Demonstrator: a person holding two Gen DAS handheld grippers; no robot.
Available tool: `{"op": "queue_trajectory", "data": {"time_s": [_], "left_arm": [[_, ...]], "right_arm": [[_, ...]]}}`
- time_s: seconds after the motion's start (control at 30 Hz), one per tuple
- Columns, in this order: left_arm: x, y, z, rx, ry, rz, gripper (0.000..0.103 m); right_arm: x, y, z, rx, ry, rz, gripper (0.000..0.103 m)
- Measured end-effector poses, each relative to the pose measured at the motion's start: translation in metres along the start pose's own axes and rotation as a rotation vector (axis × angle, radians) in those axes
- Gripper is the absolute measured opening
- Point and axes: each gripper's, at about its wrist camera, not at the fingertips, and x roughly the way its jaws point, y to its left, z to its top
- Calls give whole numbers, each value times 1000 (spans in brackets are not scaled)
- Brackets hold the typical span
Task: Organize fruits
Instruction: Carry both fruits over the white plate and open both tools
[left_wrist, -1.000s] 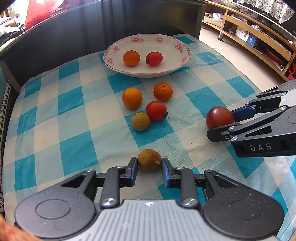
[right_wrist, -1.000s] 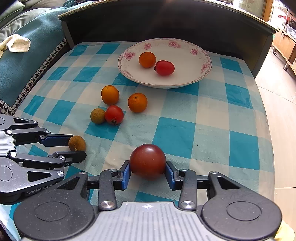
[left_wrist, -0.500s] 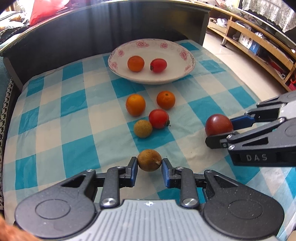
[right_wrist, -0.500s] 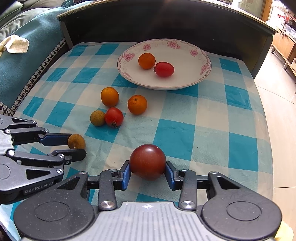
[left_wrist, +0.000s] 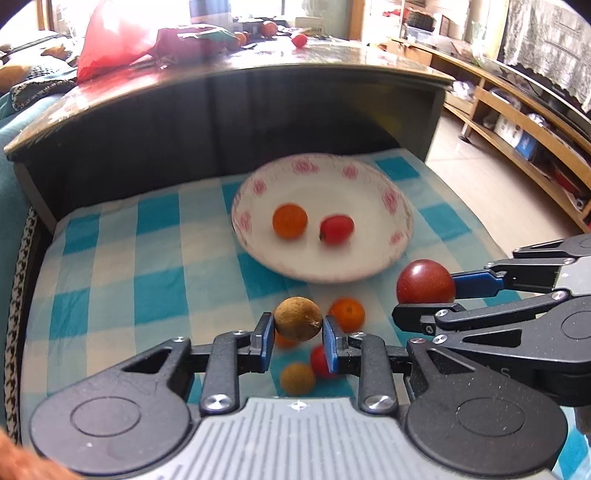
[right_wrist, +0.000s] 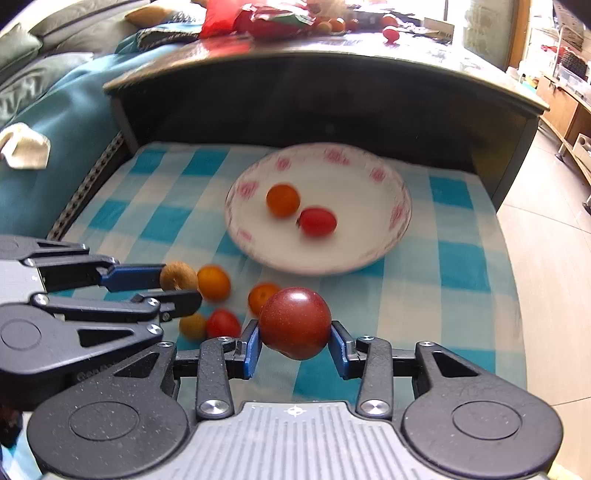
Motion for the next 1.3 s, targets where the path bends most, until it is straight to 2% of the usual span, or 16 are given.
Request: {"op": "queue_trajectory", "data": {"time_s": [0.17,0.33,0.5,0.8,1.13,1.3], "left_arm": [[22,-1,22,-13,-9,13,38],[42,-2,28,-20,3,25,37],[50,1,31,-35,3,30,37],[52,2,34,-55,-16,18,38],[44,7,39,-87,-51,19,48],[38,9,39,-89,-55,21,48]], "right_arm": [[14,-19,25,54,-31,-23,33],[33,-32,30,75,-22,-31,34],[39,-32,38,46,-51,-37,34],[42,-40,44,59,-76,-19,37],[31,-43,47,80,-131,-12,42],[24,-42,44,79,-143,-14,42]]}}
